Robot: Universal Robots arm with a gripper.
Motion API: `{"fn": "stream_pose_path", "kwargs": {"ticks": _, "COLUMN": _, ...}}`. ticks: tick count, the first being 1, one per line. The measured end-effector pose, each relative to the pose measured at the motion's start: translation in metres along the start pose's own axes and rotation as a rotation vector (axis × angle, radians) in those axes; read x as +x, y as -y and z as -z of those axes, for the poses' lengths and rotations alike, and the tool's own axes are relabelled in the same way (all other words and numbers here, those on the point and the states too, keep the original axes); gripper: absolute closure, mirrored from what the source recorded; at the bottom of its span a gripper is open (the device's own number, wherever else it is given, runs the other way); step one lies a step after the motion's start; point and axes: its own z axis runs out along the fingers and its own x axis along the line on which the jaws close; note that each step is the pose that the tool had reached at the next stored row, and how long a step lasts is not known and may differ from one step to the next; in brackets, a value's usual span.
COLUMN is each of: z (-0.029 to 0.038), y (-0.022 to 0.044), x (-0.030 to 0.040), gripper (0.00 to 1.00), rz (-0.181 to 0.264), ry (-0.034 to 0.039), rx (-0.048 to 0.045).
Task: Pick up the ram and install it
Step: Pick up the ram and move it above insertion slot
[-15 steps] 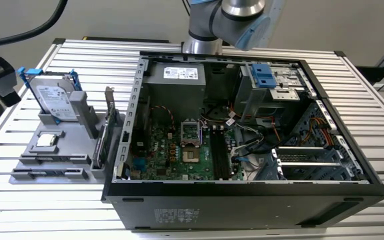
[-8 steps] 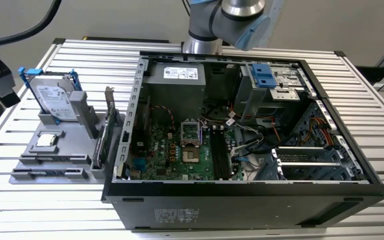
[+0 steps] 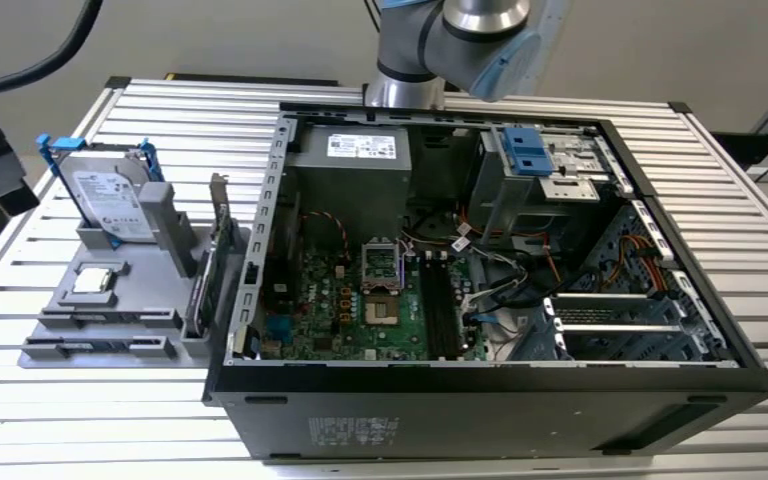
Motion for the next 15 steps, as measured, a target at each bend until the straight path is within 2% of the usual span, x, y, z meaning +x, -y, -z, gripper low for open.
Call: {"fn": "stream_pose_path", "kwargs": {"ticks": 15, "z": -0.0025, "y": 0.0035, "x": 0.0034, "gripper": 1.0, "rz": -0.16, "ry": 0.0004, "rx": 0.0001}}
